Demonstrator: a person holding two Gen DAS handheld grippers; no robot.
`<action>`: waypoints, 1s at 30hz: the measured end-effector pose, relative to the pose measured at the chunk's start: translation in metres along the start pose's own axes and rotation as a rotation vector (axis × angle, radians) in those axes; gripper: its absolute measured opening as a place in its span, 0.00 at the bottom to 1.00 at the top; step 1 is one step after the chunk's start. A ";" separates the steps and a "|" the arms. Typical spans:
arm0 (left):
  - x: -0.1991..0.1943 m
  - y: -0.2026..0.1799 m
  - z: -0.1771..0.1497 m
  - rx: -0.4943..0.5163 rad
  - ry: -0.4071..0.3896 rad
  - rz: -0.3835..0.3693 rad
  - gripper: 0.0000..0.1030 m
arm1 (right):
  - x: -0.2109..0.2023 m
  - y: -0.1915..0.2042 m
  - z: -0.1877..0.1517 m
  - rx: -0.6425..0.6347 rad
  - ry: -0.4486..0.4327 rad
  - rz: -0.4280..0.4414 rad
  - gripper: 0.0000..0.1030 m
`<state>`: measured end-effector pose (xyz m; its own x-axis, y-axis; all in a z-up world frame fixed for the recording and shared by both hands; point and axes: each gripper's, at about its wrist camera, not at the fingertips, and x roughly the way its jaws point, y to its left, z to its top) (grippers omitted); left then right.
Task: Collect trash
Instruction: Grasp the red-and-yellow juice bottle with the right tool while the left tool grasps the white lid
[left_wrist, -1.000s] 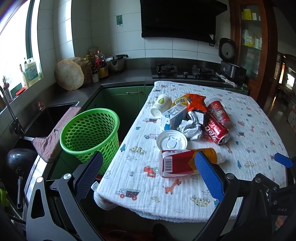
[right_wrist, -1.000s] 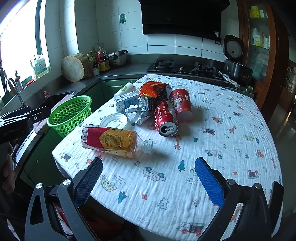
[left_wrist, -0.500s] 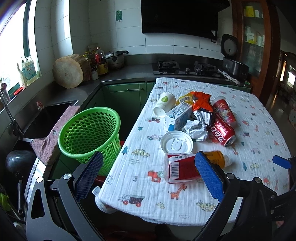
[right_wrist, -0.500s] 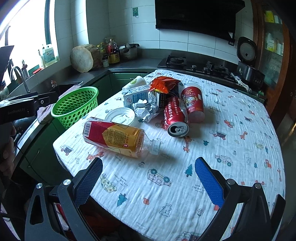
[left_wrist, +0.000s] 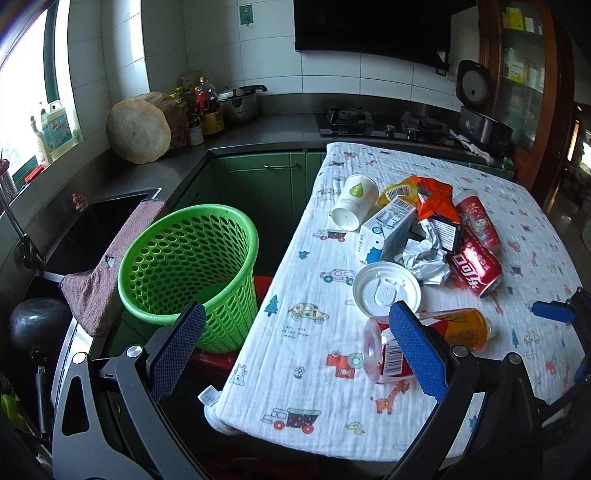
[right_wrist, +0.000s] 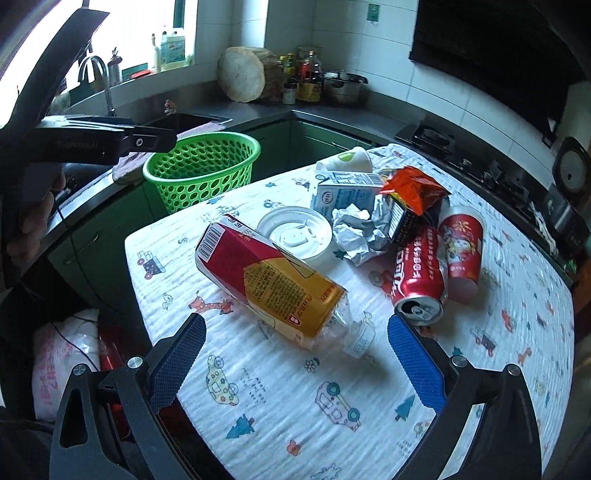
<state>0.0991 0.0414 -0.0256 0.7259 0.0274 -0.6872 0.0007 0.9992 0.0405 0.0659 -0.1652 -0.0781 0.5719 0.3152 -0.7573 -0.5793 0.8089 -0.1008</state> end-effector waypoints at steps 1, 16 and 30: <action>0.003 0.001 0.001 0.002 0.003 0.000 0.95 | 0.005 0.002 0.004 -0.031 0.007 0.011 0.93; 0.038 0.022 0.026 -0.008 0.025 -0.038 0.94 | 0.074 0.028 0.036 -0.400 0.112 0.115 0.84; 0.089 0.017 0.048 0.071 0.086 -0.122 0.83 | 0.108 0.036 0.037 -0.506 0.172 0.127 0.71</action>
<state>0.1972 0.0591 -0.0511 0.6557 -0.0887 -0.7498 0.1359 0.9907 0.0016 0.1289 -0.0837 -0.1396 0.4004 0.2753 -0.8740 -0.8689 0.4168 -0.2668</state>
